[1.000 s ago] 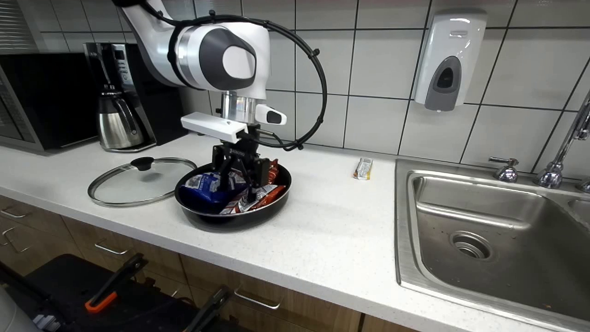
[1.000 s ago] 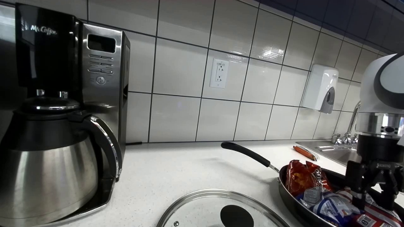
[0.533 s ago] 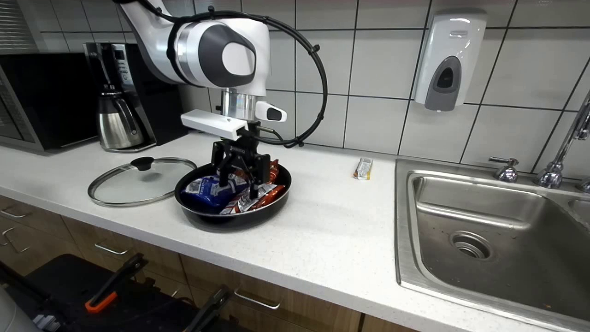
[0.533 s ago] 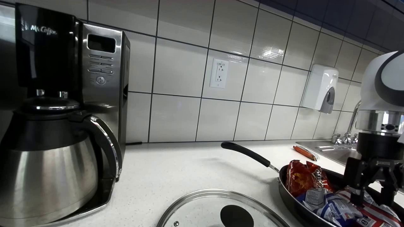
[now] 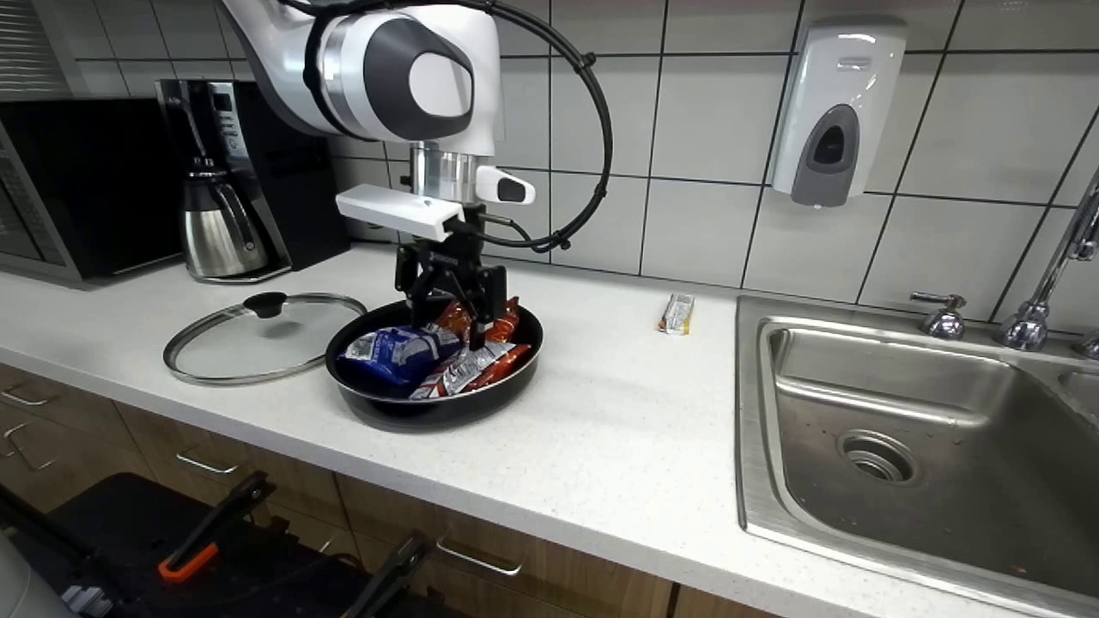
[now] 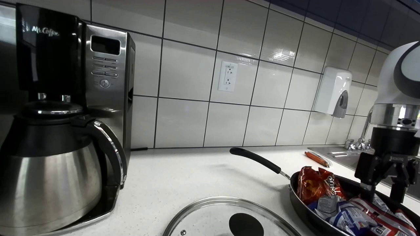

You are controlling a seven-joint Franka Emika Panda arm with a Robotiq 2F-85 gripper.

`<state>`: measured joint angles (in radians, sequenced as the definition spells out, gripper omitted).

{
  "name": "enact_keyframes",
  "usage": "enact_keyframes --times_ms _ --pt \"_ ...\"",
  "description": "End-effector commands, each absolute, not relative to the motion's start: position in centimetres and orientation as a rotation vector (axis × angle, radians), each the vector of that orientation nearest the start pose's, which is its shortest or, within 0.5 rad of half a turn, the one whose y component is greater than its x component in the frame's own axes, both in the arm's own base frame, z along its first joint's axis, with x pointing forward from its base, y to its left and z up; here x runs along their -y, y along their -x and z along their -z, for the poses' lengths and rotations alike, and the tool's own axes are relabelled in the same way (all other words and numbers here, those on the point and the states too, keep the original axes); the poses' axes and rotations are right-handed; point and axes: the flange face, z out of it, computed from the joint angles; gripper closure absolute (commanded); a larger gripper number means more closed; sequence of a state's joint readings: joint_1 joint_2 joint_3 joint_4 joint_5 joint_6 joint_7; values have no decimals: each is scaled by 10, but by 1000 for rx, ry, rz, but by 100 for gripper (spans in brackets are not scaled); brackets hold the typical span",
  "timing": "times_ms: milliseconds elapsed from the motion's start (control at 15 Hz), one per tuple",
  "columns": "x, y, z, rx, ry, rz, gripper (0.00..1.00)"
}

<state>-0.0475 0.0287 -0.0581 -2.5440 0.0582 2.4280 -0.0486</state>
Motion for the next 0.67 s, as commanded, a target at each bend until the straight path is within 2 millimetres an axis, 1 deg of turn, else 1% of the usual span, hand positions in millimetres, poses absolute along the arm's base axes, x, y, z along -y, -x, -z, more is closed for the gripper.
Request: enact_keyframes --times_ms 0,267,400,600 --pt "35 -441 -266 -112 3082 -199 0" --pt "14 -449 -272 -55 3096 -188 0" --pt "-1 -453 -275 -6 3107 -182 0" --pt "-29 -460 -278 88 3120 -178 0"
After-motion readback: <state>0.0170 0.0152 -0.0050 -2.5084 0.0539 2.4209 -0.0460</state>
